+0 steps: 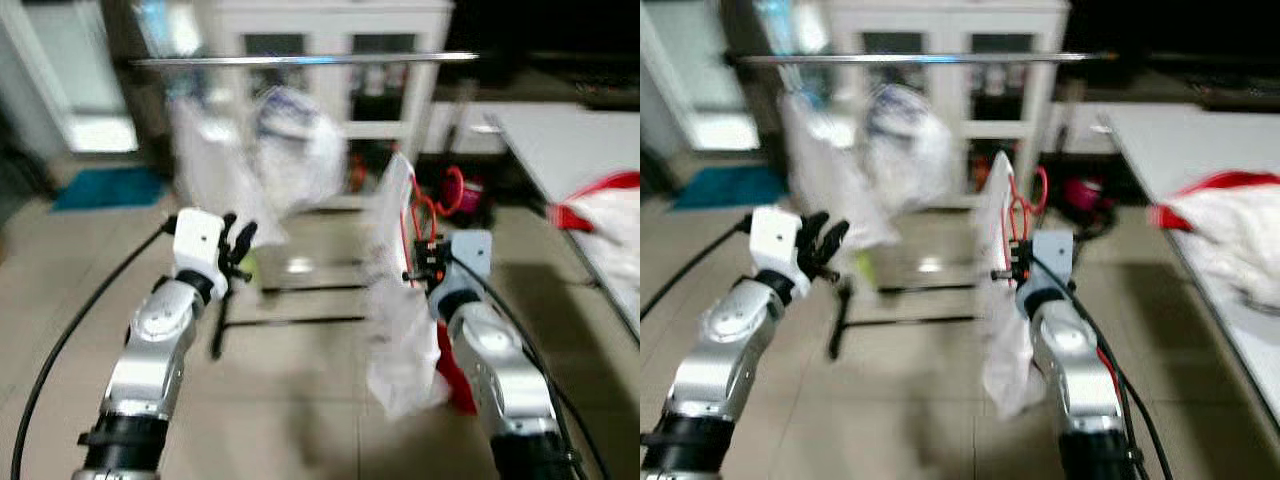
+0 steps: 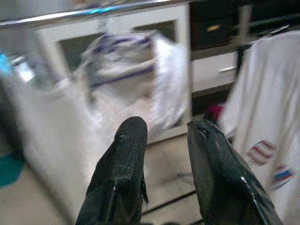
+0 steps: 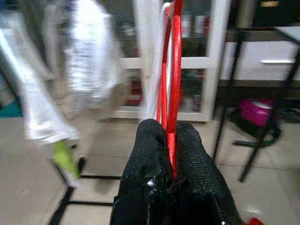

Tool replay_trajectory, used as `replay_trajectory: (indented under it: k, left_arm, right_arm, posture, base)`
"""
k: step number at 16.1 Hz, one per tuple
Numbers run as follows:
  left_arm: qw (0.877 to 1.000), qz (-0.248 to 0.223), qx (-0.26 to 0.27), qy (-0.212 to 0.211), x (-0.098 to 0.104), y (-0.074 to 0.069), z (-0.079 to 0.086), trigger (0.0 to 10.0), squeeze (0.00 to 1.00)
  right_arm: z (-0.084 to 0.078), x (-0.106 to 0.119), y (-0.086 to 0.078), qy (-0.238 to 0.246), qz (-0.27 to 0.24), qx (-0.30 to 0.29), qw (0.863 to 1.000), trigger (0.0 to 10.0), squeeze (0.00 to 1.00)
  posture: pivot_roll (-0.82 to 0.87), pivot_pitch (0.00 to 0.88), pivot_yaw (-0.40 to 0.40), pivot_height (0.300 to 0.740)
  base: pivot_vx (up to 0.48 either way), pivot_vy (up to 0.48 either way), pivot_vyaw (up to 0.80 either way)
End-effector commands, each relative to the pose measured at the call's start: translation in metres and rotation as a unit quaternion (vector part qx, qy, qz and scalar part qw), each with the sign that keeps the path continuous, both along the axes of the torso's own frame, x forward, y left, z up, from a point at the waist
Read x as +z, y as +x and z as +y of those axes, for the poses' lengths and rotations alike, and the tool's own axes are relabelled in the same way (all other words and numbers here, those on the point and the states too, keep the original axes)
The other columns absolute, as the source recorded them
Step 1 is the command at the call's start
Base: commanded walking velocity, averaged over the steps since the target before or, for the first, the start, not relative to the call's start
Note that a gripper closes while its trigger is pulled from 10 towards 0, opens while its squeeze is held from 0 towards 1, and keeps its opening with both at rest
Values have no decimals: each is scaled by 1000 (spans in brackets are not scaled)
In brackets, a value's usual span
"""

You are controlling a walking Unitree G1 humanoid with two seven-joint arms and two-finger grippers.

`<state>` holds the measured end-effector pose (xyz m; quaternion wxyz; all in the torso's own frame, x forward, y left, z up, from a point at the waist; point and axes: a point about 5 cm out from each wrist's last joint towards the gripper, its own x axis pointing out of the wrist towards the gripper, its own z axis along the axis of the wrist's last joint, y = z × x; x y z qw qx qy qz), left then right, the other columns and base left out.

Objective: Hang hanger

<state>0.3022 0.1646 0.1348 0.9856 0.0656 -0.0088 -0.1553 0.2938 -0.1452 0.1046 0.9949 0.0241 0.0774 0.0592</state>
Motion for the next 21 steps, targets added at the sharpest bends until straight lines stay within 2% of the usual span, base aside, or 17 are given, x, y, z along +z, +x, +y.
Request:
replay_trajectory:
  k: [1, 4, 9, 13, 17, 18, 21]
  left_arm:
    - [1000, 1, -16, -2, 1, -1, -7, 10000, 0]
    - [1000, 1, -11, -8, 2, 4, -7, 10000, 0]
    - [1000, -7, -20, -8, 5, 6, -9, 10000, 0]
    - [998, -33, -52, -9, 22, 11, -21, 10000, 0]
    - [996, -43, -72, -2, 31, 11, -22, 10000, 0]
    - [995, -45, -88, 3, 33, 11, -25, 10000, 0]
    - [991, -49, -128, 9, 40, 12, -34, 10000, 0]
  right_arm:
    - [-5, 6, 4, -5, -17, -6, 1000, 10000, 0]
    - [2, 9, 5, -2, -25, 16, 1000, 10000, 0]
    - [-2, 8, 6, -11, -24, 1, 1000, 10000, 0]
    - [-9, 9, 7, -17, -26, -6, 999, 10000, 0]
    - [-14, 14, 15, -47, -24, 10, 999, 10000, 0]
    - [-16, 18, 19, -74, -14, 22, 997, 10000, 0]
    - [-19, 36, 31, -76, -14, 65, 995, 10000, 0]
  posture:
    - [-97, 0, 14, 740]
    - [-105, 0, 22, 740]
    - [-122, 0, 36, 740]
    - [-105, 0, 35, 740]
    - [-107, 0, 39, 740]
    - [-120, 0, 41, 740]
    - [-124, 0, 30, 740]
  base:
    - [420, 0, 0]
    - [420, 0, 0]
    - [422, 0, 0]
    - [423, 0, 0]
    - [423, 0, 0]
    - [424, 0, 0]
    - [423, 0, 0]
